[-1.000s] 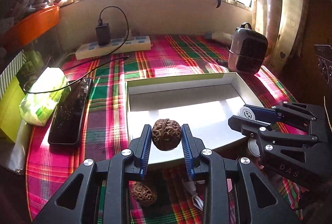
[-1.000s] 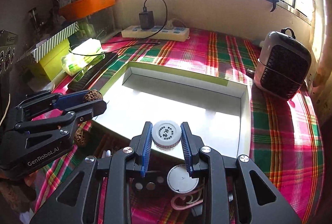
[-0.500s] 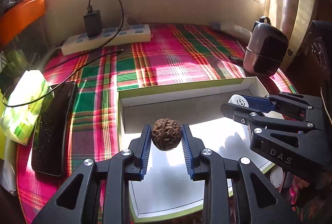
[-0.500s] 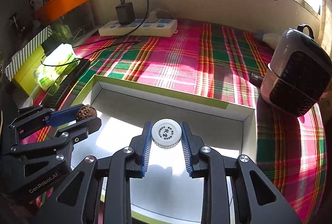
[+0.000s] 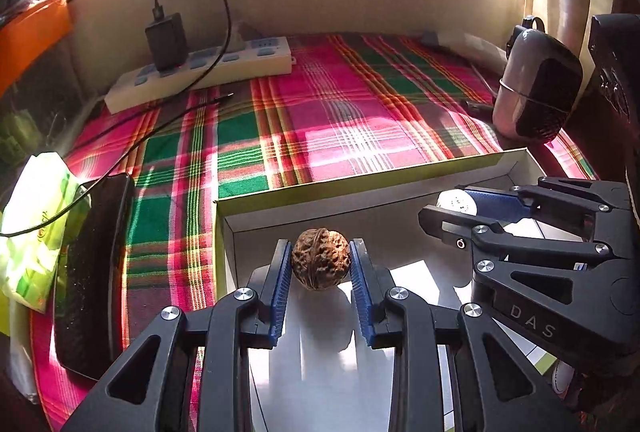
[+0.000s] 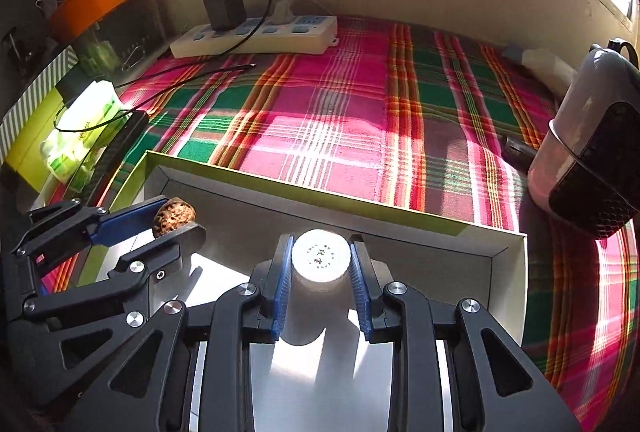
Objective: Organize objects
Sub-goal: 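Carry the walnut with the left tool into the white box while the right tool carries the jar there, then open the left tool to drop the walnut while the right tool releases the jar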
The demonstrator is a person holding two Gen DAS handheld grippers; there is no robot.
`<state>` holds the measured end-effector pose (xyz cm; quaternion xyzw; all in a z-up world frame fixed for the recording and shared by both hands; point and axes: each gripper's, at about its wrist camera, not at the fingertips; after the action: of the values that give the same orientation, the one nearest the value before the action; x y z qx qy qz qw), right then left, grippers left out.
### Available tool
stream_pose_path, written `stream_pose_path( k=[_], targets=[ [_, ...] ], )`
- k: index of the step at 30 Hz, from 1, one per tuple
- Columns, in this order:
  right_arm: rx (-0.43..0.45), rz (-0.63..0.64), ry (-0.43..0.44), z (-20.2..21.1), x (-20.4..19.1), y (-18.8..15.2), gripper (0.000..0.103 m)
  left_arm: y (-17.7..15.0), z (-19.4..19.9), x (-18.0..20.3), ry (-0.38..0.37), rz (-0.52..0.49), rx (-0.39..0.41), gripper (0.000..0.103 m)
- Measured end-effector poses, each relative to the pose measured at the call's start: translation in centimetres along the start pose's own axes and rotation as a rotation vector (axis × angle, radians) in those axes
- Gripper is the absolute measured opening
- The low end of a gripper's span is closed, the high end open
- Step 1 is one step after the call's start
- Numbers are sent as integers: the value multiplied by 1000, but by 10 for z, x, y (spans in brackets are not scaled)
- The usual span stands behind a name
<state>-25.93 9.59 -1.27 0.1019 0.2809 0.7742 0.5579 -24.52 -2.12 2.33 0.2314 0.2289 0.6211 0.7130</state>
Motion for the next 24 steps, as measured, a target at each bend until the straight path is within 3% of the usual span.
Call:
stream_pose_path(
  k=[24],
  targets=[
    [-12, 8, -33, -7, -3, 3, 29, 2, -9, 2, 18, -23, -7, 27]
  ],
)
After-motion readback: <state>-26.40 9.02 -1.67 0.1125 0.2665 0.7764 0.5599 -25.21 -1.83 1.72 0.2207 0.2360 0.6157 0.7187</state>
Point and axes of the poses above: each gripper's, at about its wrist camera, not at the fingertips, and z roughly against the way its jaws point, x to its right, y to its top, and after that the axes turned 6 degrees about y, right-handed
